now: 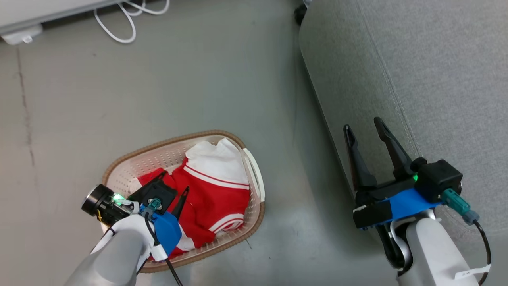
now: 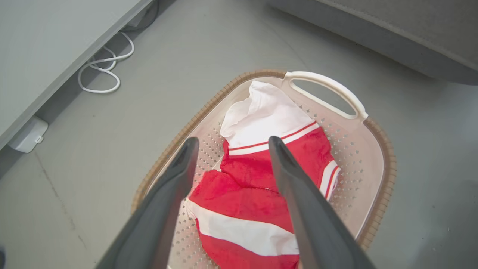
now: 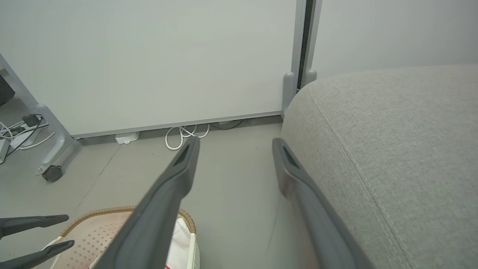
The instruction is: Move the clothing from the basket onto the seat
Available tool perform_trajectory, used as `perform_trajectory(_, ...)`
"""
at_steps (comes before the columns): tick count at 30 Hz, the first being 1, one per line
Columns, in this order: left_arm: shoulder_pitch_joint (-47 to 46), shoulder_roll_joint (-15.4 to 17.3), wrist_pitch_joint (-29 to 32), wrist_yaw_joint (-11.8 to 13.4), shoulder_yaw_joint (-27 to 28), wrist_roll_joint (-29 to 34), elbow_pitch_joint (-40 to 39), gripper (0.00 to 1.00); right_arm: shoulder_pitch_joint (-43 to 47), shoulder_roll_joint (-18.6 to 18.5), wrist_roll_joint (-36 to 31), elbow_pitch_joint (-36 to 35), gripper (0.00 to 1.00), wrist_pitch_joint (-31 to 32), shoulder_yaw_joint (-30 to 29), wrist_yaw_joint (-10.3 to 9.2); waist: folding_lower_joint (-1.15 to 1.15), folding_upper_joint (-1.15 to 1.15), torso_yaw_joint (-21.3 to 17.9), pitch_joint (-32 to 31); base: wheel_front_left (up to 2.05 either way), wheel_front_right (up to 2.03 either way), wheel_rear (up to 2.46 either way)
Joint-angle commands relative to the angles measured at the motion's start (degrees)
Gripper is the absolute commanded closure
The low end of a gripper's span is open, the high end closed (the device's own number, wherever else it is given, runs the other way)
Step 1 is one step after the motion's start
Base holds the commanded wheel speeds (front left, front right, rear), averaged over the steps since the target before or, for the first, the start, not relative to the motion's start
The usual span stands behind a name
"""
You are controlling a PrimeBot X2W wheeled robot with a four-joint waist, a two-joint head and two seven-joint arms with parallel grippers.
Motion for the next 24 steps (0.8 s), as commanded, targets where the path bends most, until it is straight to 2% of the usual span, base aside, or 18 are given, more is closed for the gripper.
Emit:
perform_trajectory(1, -2.1, 0.6, -0.2, 0.0, -2.0, -0.8, 1.9, 0.00, -1.5, -0.2, 0.6, -0.4, 0.00, -0.2, 0.2, 0.03, -0.01, 0.00, -1.7, 3.1, 0.00, 0.00, 0.00)
perform_trajectory(10, -5.7, 1.0, 0.9, 0.0, -10.9, -3.1, 10.1, 0.00, -3.9, -0.2, 0.9, -1.3, 0.00, -0.2, 0.6, 0.03, -0.01, 0.00, -2.7, 8.1, 0.00, 0.00, 0.00)
perform_trajectory(24, -10.8, 2.8, 12.8, 0.0, -24.9, -9.9, 13.2, 0.00, -7.8, -0.2, 1.3, -3.2, 0.00, -0.2, 1.6, 0.03, -0.01, 0.00, -3.6, 17.0, 0.00, 0.00, 0.00)
